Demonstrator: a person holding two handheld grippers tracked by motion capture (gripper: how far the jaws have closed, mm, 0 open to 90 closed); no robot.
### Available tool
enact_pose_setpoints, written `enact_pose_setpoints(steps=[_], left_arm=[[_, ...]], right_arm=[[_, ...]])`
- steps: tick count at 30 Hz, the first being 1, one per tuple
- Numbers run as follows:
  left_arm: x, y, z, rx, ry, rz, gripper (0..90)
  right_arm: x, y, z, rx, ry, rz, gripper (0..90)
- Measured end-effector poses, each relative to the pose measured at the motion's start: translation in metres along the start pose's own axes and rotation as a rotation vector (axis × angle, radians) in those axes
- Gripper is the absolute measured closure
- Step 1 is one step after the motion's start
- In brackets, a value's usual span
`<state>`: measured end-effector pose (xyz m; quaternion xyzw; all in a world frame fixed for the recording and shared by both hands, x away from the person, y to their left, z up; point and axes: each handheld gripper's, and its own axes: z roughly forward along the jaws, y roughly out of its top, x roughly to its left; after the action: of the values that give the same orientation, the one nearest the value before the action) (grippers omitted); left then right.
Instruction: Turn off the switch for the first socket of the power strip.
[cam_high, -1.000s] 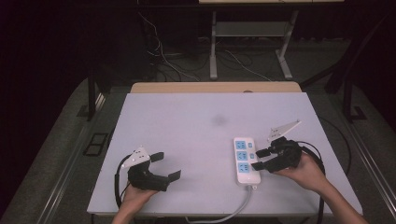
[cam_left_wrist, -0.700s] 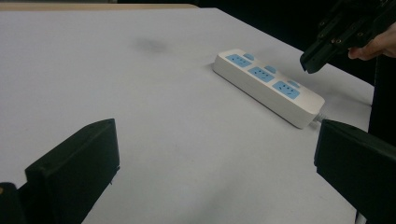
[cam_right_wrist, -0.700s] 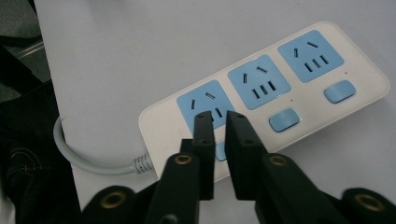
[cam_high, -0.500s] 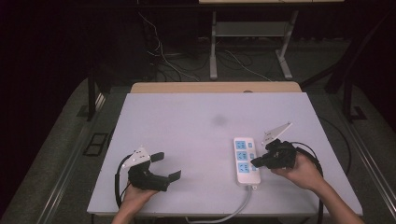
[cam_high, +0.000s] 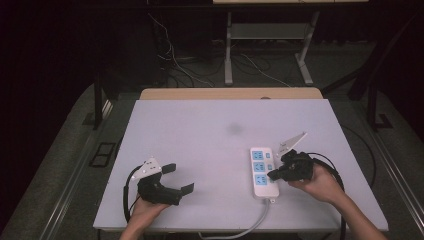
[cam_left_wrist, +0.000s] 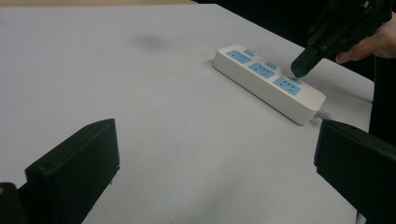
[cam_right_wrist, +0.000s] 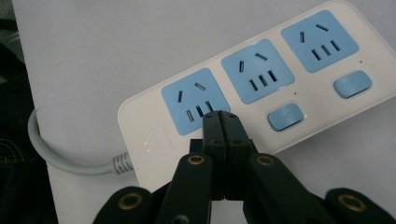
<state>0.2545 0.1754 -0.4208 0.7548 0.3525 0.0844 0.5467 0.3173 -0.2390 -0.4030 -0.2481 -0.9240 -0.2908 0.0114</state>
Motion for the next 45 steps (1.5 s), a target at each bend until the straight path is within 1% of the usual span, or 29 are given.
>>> enact_pose_setpoints(steps=[5,8,12,18,22,26,35,41,43,45], left_arm=[[0.0001,-0.0001,-0.0001,-0.001,0.002,0.0,0.0],[0.0,-0.0001,0.0,0.0,0.002,0.0,0.0],[-0.0004,-0.0001,0.0001,-0.001,0.002,0.0,0.0],[0.0004,-0.0001,-0.0005,-0.005,0.005,0.0,0.0],[0.0005,-0.0001,-0.0009,-0.007,0.006,0.0,0.0],[0.0005,-0.0002,-0.0008,-0.005,0.006,0.0,0.0],[-0.0009,-0.0004,0.0002,-0.004,0.004,0.0,0.0],[-0.0009,-0.0004,0.0001,-0.003,0.004,0.002,0.0],[-0.0006,-0.0004,0.0001,-0.004,0.004,0.0,0.0],[-0.0002,-0.0004,0.0002,-0.002,0.005,0.001,0.0]], right_arm=[[-0.0013,-0.0037,0.0031,-0.008,0.005,-0.002,89.6],[-0.0028,-0.0053,0.0031,-0.02,0.017,0.014,89.7],[-0.0048,-0.0061,0.0033,-0.024,0.029,0.018,89.7],[-0.0053,-0.0065,0.0033,-0.024,0.033,0.02,89.9],[-0.0076,-0.0084,0.0033,-0.034,0.05,0.031,90.0],[-0.0093,-0.0094,0.0036,-0.043,0.062,0.032,90.0],[-0.0089,-0.0103,0.0042,-0.047,0.06,0.023,90.0],[-0.0075,-0.0101,0.0048,-0.043,0.05,0.01,90.0],[-0.0061,-0.0097,0.0046,-0.04,0.042,0.011,90.0],[-0.0064,-0.0096,0.0046,-0.042,0.043,0.011,90.0]])
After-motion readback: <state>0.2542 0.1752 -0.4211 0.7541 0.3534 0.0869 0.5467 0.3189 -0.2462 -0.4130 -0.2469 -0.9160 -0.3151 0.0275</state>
